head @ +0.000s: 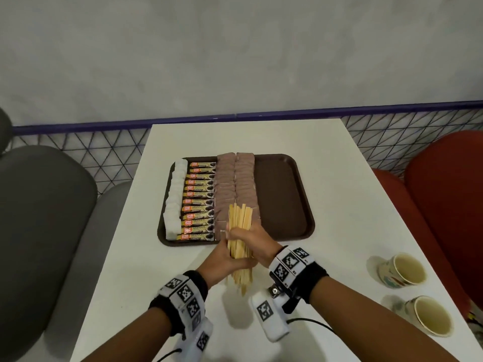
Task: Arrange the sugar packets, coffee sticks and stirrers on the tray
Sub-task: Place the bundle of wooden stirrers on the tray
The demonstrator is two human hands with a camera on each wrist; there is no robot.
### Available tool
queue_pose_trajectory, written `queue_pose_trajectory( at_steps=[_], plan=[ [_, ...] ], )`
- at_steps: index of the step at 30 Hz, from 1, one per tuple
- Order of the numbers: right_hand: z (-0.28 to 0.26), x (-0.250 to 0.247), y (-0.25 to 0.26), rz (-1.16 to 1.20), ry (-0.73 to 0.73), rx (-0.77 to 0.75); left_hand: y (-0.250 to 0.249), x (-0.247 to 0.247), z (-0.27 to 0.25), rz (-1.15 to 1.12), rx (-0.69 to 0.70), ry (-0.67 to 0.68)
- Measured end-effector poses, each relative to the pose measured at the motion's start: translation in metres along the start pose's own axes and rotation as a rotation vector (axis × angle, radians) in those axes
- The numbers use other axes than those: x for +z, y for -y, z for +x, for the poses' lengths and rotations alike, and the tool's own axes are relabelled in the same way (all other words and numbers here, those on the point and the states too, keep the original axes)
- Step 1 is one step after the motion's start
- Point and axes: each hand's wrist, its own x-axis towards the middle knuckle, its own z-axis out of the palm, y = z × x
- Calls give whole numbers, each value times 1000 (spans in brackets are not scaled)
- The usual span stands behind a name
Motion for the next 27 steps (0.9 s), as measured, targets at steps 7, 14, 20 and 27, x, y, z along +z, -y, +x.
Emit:
queue_pose_trajectory(
  at_steps=[7,14,20,27],
  plan=[
    [-2,-8,17,-21,94,-64,-2,-1,4,20,-13,-67],
    [5,-23,44,-14,-61,-219,-21,-3,2,-65,9,-22],
    [16,-20,56,-312,-17,-333,-22,-5,6,5,38,-23],
    [20,-15,56,-379,69,-300,-29,-8,9,5,102,-114]
  ],
)
